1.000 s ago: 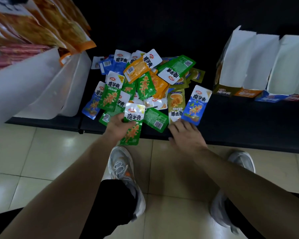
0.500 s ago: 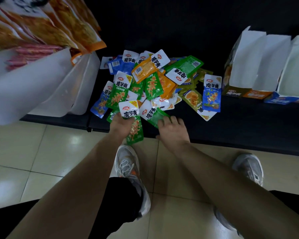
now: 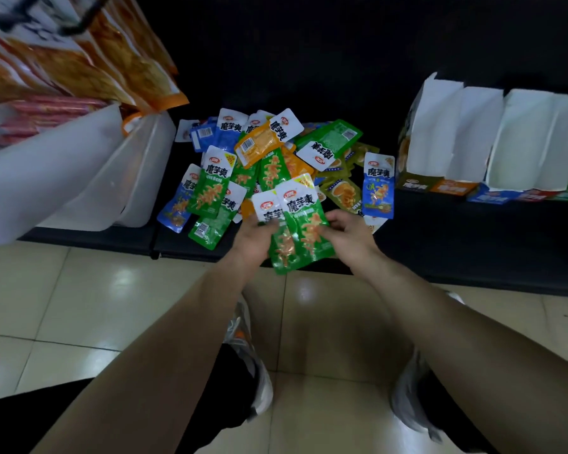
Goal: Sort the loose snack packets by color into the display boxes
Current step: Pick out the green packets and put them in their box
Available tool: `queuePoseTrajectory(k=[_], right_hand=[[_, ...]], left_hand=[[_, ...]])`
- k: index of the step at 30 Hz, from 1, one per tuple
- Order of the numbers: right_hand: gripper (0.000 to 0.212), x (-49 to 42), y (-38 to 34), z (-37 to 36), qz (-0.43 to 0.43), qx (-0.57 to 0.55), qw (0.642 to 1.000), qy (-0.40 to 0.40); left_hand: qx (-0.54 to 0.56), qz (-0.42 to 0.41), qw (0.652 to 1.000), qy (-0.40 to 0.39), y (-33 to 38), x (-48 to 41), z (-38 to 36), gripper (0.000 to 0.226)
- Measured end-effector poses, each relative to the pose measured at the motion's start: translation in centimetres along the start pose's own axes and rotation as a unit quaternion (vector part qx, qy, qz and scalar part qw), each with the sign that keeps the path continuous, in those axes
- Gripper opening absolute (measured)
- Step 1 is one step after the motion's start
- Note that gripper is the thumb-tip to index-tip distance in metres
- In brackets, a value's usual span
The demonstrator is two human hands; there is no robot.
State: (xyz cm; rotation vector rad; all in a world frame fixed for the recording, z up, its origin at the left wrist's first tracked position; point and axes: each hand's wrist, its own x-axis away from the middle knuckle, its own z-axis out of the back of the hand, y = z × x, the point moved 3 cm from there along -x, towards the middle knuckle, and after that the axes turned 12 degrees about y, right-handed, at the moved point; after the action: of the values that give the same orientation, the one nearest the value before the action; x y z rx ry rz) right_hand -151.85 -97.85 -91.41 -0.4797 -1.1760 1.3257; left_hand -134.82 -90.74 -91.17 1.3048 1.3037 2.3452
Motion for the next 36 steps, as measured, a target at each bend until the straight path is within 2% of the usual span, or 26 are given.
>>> queuePoseTrajectory(k=[1, 3, 4, 5, 7, 9, 11, 13, 16, 18, 21, 26, 28, 30, 32, 33, 36], right_hand=[[0.014, -0.1, -0.1, -0.6, -0.013, -0.011, 1.0, 0.002], [0.024, -0.3, -0.6, -1.8, -0.029, 0.0, 1.0, -0.001], [0.025, -0.6, -1.2, -2.4, -0.012, 0.034, 0.999, -0.006], [0.024, -0.9, -2.1, -2.7, 0.018, 0.083, 0.996, 0.002], [0.019, -2.2, -4.1, -3.3, 0.109, 0.167, 0.979, 0.049], [0.046, -4.0, -6.4, -4.5, 0.25, 0.283, 0.925, 0.051], [0.067, -5.7, -7.3, -6.3, 0.337, 0.408, 0.848, -0.021], [0.066, -6.8, -6.3, -7.3, 0.344, 0.48, 0.805, -0.054], [0.054, -6.0, -3.6, -6.7, 0.371, 0.484, 0.792, 0.011], [0.05, -5.2, -2.5, -5.9, 0.365, 0.47, 0.802, 0.055], [0.051, -5.3, -2.3, -5.2, 0.297, 0.44, 0.841, 0.103], [0.078, -6.0, -2.7, -5.2, 0.153, 0.302, 0.927, 0.158], [0.081, -6.3, -2.0, -4.5, 0.093, 0.237, 0.951, 0.175], [0.066, -6.5, -1.1, -3.5, 0.073, 0.167, 0.968, 0.17], [0.031, -6.4, -0.5, -2.2, 0.071, 0.118, 0.979, 0.149], [0.025, -6.2, -0.3, -1.4, 0.068, 0.098, 0.983, 0.139], [0.032, -5.5, 0.2, 0.3, 0.041, -0.006, 0.992, 0.118]], left_hand=[[0.033, 0.013, 0.999, -0.017, 0.2, 0.4, -0.6, 0.022], [0.018, -0.033, 0.998, -0.047, 0.3, 0.5, -1.2, 0.039], [-0.018, -0.064, 0.997, -0.045, 0.4, 0.2, -1.2, 0.038], [-0.061, -0.091, 0.994, -0.02, 0.6, -0.3, -0.7, 0.027], [-0.086, -0.111, 0.989, 0.038, 1.1, -1.4, 0.8, 0.012], [-0.095, -0.091, 0.985, 0.111, 1.0, -3.0, 2.8, 0.015], [-0.09, -0.077, 0.982, 0.146, 0.7, -4.4, 4.4, 0.027], [-0.069, -0.057, 0.983, 0.162, 0.2, -5.5, 5.1, 0.033], [-0.069, -0.045, 0.984, 0.156, 0.0, -6.0, 4.8, 0.032], [-0.074, -0.054, 0.986, 0.14, -0.1, -5.8, 4.0, 0.029], [-0.085, -0.062, 0.987, 0.122, -0.5, -5.7, 3.3, 0.03], [-0.067, -0.044, 0.99, 0.116, -1.1, -5.7, 3.6, 0.032], [-0.071, -0.054, 0.989, 0.115, -1.1, -5.7, 3.6, 0.031], [-0.071, -0.062, 0.99, 0.109, -1.1, -5.8, 3.2, 0.026], [-0.069, -0.063, 0.991, 0.094, -0.8, -5.5, 2.3, 0.018], [-0.064, -0.066, 0.992, 0.088, -0.6, -5.3, 1.8, 0.019], [-0.051, -0.06, 0.995, 0.065, -0.5, -4.9, 0.3, 0.032]])
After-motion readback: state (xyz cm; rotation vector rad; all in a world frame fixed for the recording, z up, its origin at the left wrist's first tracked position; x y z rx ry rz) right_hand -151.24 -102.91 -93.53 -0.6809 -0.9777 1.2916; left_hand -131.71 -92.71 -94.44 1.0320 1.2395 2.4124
